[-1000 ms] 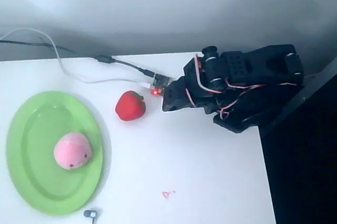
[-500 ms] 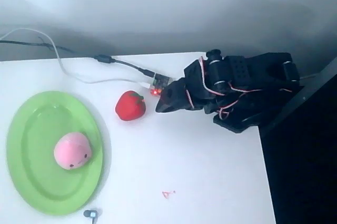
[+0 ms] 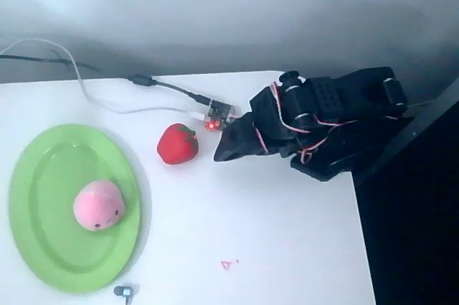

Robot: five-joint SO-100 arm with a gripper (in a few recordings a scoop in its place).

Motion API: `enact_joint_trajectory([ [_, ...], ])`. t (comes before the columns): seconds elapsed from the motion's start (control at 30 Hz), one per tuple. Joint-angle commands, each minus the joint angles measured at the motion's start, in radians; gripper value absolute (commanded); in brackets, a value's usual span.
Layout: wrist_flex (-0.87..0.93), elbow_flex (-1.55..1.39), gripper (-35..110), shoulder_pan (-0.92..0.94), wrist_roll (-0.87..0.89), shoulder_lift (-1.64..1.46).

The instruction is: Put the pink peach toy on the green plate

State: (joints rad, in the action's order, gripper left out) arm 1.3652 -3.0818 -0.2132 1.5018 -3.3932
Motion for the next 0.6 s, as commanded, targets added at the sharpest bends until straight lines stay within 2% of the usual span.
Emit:
enact_joint_trajectory([
  [0.0,0.034,-0.018,2,-0.029,0.002,-0.023],
  [0.57,0.034,-0.018,23,-0.026,0.005,-0.023],
])
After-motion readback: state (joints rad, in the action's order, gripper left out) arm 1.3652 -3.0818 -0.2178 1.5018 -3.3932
